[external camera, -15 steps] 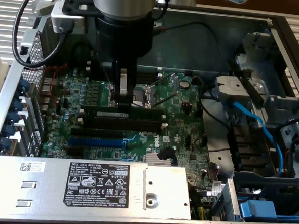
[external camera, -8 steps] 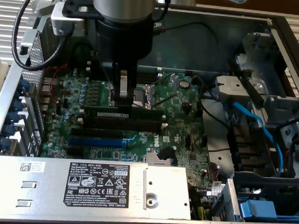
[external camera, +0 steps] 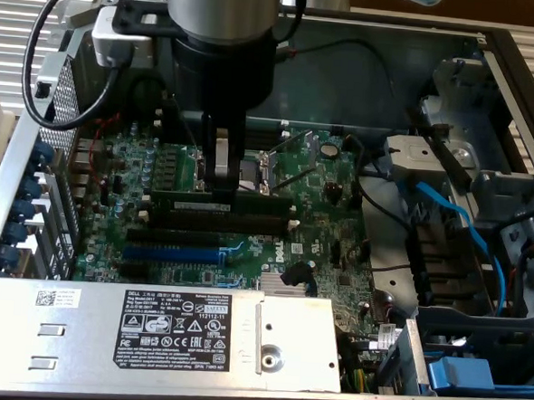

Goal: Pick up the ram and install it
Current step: 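Insert the ram into the slot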

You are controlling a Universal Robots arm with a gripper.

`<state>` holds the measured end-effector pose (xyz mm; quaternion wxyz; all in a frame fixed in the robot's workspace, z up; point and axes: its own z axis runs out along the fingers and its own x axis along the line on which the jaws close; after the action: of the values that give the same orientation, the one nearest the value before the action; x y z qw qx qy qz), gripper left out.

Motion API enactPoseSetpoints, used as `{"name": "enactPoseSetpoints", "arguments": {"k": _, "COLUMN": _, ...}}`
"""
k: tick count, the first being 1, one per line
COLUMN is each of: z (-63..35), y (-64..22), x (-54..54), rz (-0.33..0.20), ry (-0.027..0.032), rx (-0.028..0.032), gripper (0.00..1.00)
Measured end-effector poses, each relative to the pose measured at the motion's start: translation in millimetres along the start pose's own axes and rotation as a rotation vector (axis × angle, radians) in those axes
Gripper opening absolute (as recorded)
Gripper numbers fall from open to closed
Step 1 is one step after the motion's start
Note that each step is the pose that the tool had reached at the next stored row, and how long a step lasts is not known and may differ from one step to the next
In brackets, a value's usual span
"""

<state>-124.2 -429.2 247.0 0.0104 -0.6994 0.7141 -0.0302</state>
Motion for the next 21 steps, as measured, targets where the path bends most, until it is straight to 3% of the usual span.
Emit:
{"name": "enactPoseSetpoints", "arguments": {"k": 7, "z": 1.5, "y": -0.1, "x": 0.0, "rz": 0.000, "ry": -0.0023, "rx": -0.0001, "gripper": 0.12}}
{"name": "enactPoseSetpoints", "arguments": {"k": 13, "z": 1.4, "y": -0.2, "x": 0.1, "rz": 0.000, "ry": -0.0118, "rx": -0.0004, "gripper": 0.12}}
{"name": "enactPoseSetpoints", "arguments": {"k": 15, "z": 1.5, "y": -0.4, "x": 0.1, "rz": 0.000, "ry": -0.0222, "rx": -0.0004, "gripper": 0.12}}
{"name": "enactPoseSetpoints", "arguments": {"k": 18, "z": 1.4, "y": -0.7, "x": 0.3, "rz": 0.002, "ry": -0.0560, "rx": -0.0086, "gripper": 0.12}}
{"name": "enactPoseSetpoints", "arguments": {"k": 19, "z": 1.4, "y": -0.7, "x": 0.5, "rz": 0.003, "ry": -0.0627, "rx": -0.0119, "gripper": 0.12}}
{"name": "enactPoseSetpoints", "arguments": {"k": 21, "z": 1.4, "y": -0.8, "x": 1.6, "rz": 0.003, "ry": -0.0646, "rx": -0.0152, "gripper": 0.12}}
